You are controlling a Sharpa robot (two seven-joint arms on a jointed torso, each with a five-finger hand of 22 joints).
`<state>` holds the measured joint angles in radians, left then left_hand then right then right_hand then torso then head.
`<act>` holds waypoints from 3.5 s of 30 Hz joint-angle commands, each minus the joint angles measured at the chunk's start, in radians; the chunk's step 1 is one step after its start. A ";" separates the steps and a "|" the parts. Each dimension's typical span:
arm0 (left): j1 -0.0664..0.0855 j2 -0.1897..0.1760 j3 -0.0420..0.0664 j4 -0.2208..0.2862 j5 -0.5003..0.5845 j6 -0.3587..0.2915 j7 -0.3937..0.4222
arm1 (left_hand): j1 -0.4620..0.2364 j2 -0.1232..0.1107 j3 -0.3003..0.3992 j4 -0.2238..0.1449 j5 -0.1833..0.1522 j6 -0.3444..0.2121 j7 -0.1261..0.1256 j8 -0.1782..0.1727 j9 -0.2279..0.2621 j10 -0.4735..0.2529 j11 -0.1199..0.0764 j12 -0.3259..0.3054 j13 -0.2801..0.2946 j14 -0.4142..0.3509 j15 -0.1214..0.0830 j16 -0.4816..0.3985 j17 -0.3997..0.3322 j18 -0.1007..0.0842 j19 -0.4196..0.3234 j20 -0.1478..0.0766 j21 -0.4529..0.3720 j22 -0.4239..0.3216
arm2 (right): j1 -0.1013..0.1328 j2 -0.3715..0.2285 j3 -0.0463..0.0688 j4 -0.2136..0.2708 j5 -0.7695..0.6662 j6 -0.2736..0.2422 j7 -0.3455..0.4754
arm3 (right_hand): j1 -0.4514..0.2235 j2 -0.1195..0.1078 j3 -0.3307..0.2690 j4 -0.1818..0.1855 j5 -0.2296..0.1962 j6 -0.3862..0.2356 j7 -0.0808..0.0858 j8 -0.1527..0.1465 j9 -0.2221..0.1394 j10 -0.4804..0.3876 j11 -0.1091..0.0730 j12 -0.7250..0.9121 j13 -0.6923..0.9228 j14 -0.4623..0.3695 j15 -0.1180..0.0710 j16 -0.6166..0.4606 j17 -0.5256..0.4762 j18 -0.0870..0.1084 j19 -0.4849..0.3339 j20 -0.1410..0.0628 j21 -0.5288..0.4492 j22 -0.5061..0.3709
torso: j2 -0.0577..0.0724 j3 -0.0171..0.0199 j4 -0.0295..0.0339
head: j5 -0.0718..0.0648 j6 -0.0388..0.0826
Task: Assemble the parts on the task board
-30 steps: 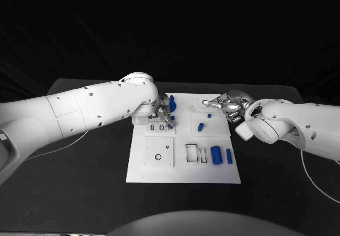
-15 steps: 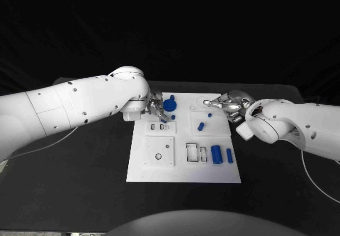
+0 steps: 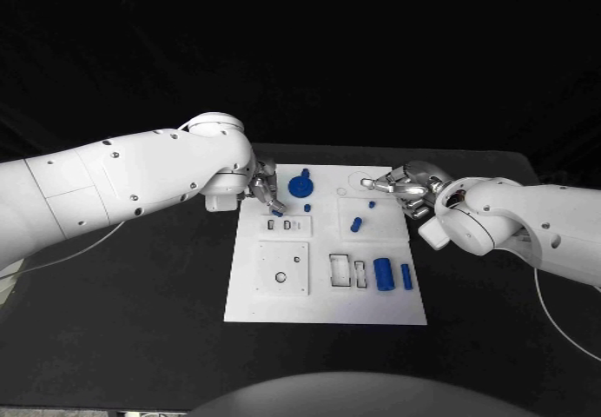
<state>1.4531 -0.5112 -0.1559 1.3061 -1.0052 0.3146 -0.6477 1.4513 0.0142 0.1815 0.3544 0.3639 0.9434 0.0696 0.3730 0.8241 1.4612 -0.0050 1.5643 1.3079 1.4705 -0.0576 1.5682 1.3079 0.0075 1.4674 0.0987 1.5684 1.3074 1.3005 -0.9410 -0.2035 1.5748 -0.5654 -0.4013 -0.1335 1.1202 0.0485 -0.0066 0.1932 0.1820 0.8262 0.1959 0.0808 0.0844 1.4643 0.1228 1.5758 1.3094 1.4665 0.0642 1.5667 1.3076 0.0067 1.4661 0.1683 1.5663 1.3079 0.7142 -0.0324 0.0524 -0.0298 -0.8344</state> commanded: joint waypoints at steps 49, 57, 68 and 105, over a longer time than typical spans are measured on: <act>-0.001 0.044 -0.016 0.019 -0.006 0.009 -0.160 | -0.084 -0.075 0.091 -0.065 0.024 0.052 -0.040 0.007 0.078 0.110 -0.022 0.006 0.263 0.100 -0.009 0.003 0.263 -0.007 0.103 -0.019 0.002 0.263 | -0.002 0.001 -0.001 -0.001 -0.010 0.004 0.006 | 0.002 0.008 -0.007 0.001 0.005 0.001 0.003 0.003 0.001 0.106 0.006 -0.005 0.261 0.104 0.008 0.004 0.263 -0.007 0.105 0.009 0.004 0.263 | 0.001 -0.0001 -0.0003 | 0.005 -0.009; -0.001 0.048 -0.030 0.018 -0.010 0.011 -0.178 | -0.106 -0.077 0.089 -0.063 0.024 0.053 -0.041 0.008 0.084 0.110 -0.024 0.006 0.263 0.100 -0.010 0.003 0.263 -0.007 0.103 -0.022 0.002 0.263 | -0.003 0.002 -0.001 -0.001 -0.010 0.005 0.006 | 0.002 0.008 -0.007 0.001 0.005 0.001 0.003 0.003 0.001 0.106 0.006 -0.005 0.261 0.104 0.008 0.004 0.263 -0.007 0.105 0.009 0.004 0.263 | 0.001 0.0000 0.0004 | 0.009 -0.008; -0.002 0.054 -0.048 0.012 -0.019 0.010 -0.188 | -0.112 -0.078 0.088 -0.063 0.024 0.052 -0.041 0.007 0.085 0.110 -0.024 0.006 0.263 0.100 -0.010 0.003 0.263 -0.007 0.103 -0.024 0.002 0.263 | -0.003 0.005 -0.001 -0.003 -0.010 0.004 0.006 | 0.004 0.010 -0.009 0.002 0.007 0.000 0.006 0.003 0.001 0.106 0.008 -0.005 0.261 0.104 0.010 0.004 0.263 -0.007 0.105 0.011 0.004 0.263 | 0.000 -0.0003 -0.0013 | 0.011 -0.009; -0.004 0.074 -0.052 -0.013 -0.051 -0.019 -0.179 | -0.139 -0.065 0.093 -0.063 0.006 0.051 -0.042 0.006 0.095 0.110 -0.025 0.006 0.263 0.100 -0.012 0.003 0.263 -0.007 0.103 -0.030 0.002 0.263 | -0.005 0.007 -0.001 -0.004 -0.010 0.005 0.006 | 0.004 0.011 -0.010 0.002 0.007 0.000 0.007 0.003 0.001 0.106 0.009 -0.005 0.261 0.104 0.010 0.004 0.263 -0.007 0.105 0.011 0.004 0.263 | 0.000 0.0002 -0.0021 | 0.009 -0.010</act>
<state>1.4495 -0.4405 -0.2082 1.2932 -1.0500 0.2901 -0.6975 1.3203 -0.0558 0.2690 0.2913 0.3726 0.9544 0.0657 0.3726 0.9169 1.4720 -0.0200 1.5644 1.3077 1.4669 -0.0610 1.5682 1.3073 0.0074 1.4674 0.0771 1.5684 1.3074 1.2969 -0.9350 -0.2039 1.5709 -0.5662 -0.4023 -0.1324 1.1242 0.0525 -0.0108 0.1974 0.1820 0.8262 0.1959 0.0808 0.0843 1.4643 0.1228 1.5758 1.3094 1.4629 0.0678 1.5667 1.3078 0.0066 1.4660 0.1755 1.5663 1.3078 0.7142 -0.0319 0.0513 -0.0208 -0.8427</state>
